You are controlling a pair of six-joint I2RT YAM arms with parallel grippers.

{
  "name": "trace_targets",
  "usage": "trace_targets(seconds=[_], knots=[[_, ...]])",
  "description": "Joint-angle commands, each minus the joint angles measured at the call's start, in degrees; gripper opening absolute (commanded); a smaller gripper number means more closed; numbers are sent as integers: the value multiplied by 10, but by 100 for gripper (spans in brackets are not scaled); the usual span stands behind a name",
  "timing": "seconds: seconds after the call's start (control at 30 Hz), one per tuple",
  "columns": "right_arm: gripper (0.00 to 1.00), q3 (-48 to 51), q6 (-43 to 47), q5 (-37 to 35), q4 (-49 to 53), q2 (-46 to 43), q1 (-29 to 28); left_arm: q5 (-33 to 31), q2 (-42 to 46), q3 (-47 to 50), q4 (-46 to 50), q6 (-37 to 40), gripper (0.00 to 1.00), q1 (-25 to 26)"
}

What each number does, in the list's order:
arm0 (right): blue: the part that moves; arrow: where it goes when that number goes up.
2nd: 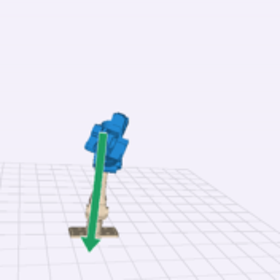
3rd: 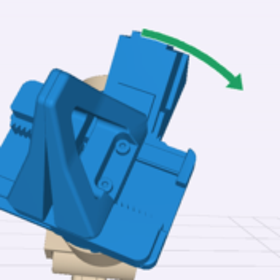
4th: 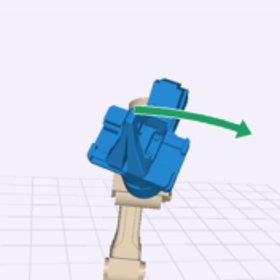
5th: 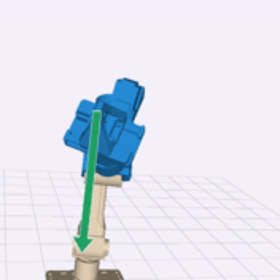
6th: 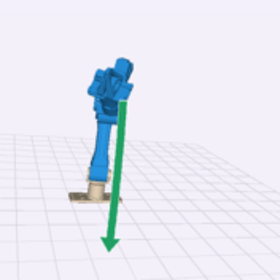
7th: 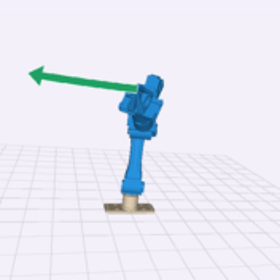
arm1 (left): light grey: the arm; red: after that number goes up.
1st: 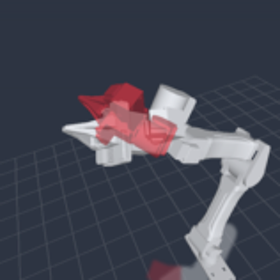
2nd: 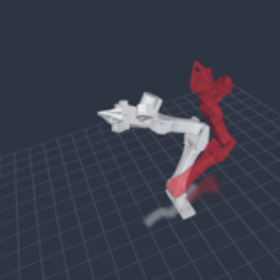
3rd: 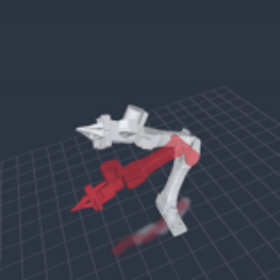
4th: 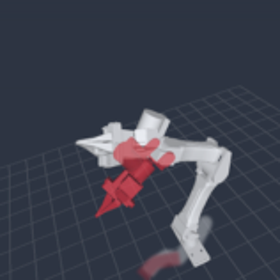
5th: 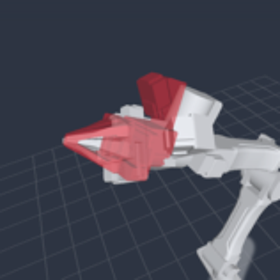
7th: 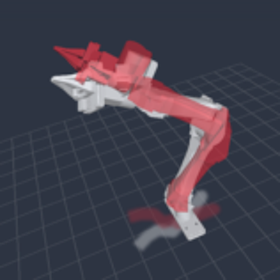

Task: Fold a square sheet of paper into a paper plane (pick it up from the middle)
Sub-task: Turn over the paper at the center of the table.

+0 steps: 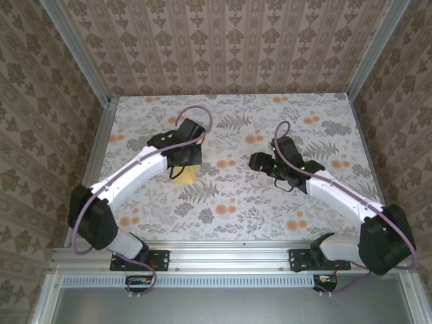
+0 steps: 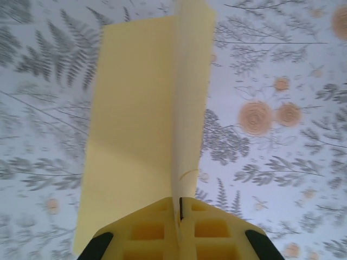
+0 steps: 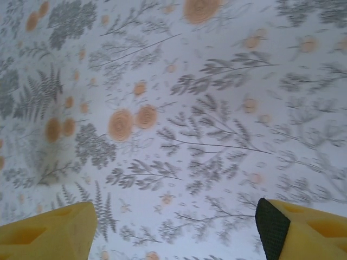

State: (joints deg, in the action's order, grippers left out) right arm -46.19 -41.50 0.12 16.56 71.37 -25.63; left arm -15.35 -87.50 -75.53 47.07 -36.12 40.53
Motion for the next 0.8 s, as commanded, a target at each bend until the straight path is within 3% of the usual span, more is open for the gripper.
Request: trace_targets(seconds=[0.0, 0.1, 0.23, 0.53, 0.77], knots=[[83, 30, 2, -80, 43, -53, 12, -161, -81, -63, 142, 15, 6, 35], [84, 56, -5, -98, 53, -95, 23, -206, -163, -129, 175, 2, 6, 68], [85, 84, -9, -115, 76, -155, 39, -208, -264, -195, 178, -17, 6, 98], [86, 114, -16, -117, 113, -224, 64, -133, -406, -282, 136, -49, 8, 145], [86, 121, -24, -112, 124, -229, 69, -87, -436, -305, 111, -51, 19, 165]])
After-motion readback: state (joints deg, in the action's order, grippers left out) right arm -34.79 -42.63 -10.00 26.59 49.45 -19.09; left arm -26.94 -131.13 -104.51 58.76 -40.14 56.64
